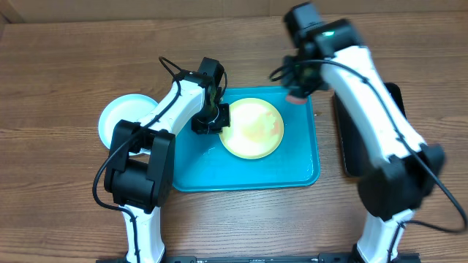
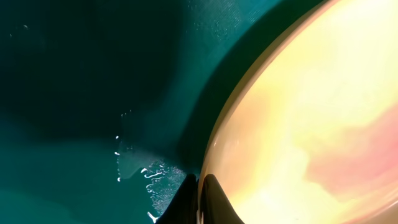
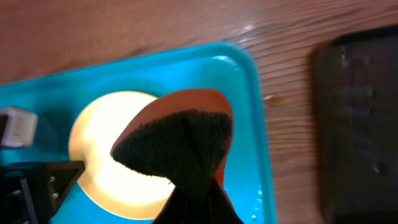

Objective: Clean dirty plates on tray and stack at the side

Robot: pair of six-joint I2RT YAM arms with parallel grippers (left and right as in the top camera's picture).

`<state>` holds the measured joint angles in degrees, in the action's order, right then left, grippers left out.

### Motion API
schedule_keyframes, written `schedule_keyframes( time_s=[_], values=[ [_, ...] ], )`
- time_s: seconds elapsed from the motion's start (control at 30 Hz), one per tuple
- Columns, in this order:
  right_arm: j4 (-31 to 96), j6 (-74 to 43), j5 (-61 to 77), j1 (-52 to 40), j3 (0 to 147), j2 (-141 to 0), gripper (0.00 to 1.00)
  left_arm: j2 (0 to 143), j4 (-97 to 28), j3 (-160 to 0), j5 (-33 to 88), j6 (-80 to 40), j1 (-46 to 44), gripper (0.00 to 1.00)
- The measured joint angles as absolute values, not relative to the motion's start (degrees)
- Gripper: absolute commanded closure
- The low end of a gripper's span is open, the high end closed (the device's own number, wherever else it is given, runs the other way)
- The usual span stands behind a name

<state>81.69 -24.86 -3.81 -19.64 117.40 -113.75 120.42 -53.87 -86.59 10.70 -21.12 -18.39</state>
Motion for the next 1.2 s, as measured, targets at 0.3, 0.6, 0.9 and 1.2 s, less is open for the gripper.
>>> schedule_keyframes(
  time_s=[0.3, 0.6, 0.9, 1.2],
  values=[
    [83.64, -24.84, -3.84, -10.94, 117.86, -109.23, 0.96, 114.39, -55.57, -86.21, -0.16, -19.25, -18.39, 0.96],
    [82.83, -23.97, -3.81, -8.47, 117.86, -109.23, 0.96, 101.95, -57.74, -86.21, -22.00, -19.05, -24.25, 0.96],
    [82.70, -23.90, -3.84, -7.68, 117.86, -109.23, 0.96, 101.47, -60.07, -86.19, -45.82, -19.09, -38.41, 0.96],
    [82.70, -23.92, -3.84, -7.64, 117.86, -109.23, 0.96, 101.47, -60.25, -86.17, -70.59, -19.09, -47.13, 0.96]
  ],
)
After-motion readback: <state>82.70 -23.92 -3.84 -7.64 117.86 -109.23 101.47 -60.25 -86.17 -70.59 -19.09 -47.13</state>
